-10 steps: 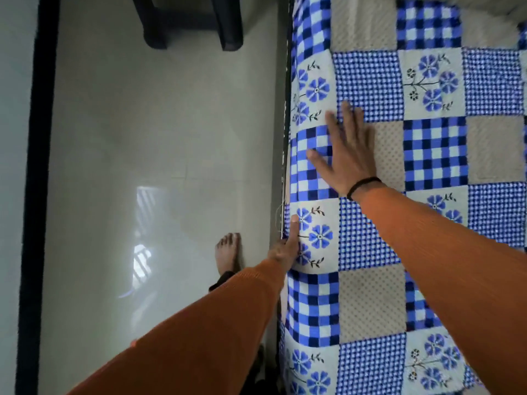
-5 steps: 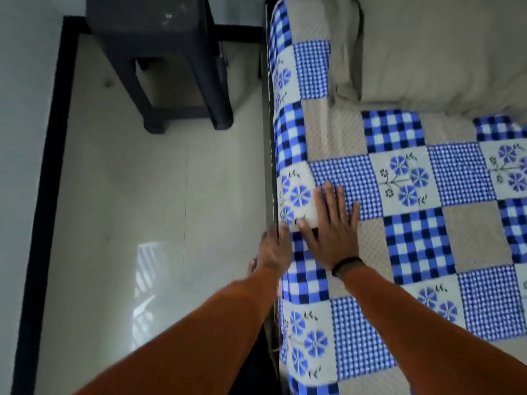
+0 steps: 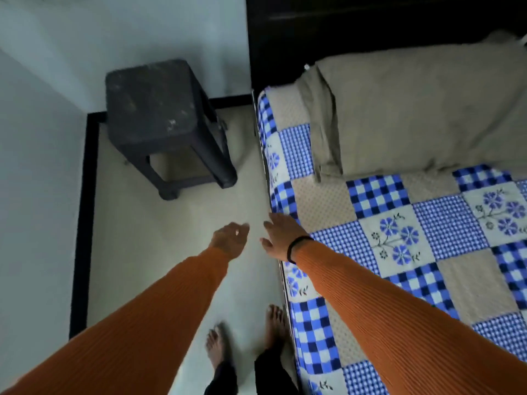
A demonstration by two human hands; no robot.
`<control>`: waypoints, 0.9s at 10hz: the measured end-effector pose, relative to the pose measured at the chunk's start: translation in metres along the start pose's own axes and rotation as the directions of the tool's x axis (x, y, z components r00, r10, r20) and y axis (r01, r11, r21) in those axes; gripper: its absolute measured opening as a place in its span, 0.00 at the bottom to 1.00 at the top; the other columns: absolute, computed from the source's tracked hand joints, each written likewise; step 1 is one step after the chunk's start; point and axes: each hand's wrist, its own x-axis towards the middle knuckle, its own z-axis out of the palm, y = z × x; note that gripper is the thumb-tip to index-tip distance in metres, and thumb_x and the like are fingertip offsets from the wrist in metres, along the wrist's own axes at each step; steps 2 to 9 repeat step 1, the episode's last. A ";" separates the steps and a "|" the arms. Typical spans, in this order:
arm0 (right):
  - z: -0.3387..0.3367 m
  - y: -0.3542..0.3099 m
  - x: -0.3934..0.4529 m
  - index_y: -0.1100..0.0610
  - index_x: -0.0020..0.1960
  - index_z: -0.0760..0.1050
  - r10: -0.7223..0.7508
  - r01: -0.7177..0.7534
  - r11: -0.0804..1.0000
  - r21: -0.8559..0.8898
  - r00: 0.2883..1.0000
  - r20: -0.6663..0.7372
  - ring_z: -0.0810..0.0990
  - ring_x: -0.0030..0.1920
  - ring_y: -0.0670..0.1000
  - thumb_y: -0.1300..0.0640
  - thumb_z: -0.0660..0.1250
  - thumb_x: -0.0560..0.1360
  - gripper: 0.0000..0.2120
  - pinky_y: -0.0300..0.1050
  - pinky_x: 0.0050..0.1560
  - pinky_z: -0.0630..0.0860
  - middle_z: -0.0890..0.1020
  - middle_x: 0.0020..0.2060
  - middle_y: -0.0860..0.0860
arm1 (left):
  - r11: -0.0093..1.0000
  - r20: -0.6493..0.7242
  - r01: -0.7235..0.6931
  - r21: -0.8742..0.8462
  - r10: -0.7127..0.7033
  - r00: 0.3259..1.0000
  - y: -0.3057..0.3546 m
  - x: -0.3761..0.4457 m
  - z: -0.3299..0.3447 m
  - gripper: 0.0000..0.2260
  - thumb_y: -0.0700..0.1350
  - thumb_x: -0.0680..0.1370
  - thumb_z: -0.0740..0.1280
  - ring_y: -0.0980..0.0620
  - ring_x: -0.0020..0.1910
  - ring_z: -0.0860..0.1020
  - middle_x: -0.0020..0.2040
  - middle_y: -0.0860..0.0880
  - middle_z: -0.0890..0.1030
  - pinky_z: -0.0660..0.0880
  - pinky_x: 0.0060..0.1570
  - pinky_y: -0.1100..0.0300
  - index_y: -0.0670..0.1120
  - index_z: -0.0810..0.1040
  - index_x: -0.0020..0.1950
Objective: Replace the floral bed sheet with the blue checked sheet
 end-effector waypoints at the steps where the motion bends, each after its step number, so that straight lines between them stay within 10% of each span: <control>1: -0.049 0.001 -0.020 0.59 0.70 0.69 0.058 -0.073 0.992 0.107 0.989 0.138 0.72 0.69 0.61 0.42 0.59 0.80 0.26 0.51 0.66 0.71 0.72 0.70 0.61 | 0.997 -0.007 -0.035 -0.064 0.035 0.999 -0.007 -0.028 -0.066 0.21 0.57 0.85 0.56 0.44 0.70 0.72 0.72 0.47 0.75 0.67 0.69 0.56 0.48 0.75 0.71; 9: -0.049 0.001 -0.020 0.59 0.70 0.69 0.058 -0.073 0.992 0.107 0.989 0.138 0.72 0.69 0.61 0.42 0.59 0.80 0.26 0.51 0.66 0.71 0.72 0.70 0.61 | 0.997 -0.007 -0.035 -0.064 0.035 0.999 -0.007 -0.028 -0.066 0.21 0.57 0.85 0.56 0.44 0.70 0.72 0.72 0.47 0.75 0.67 0.69 0.56 0.48 0.75 0.71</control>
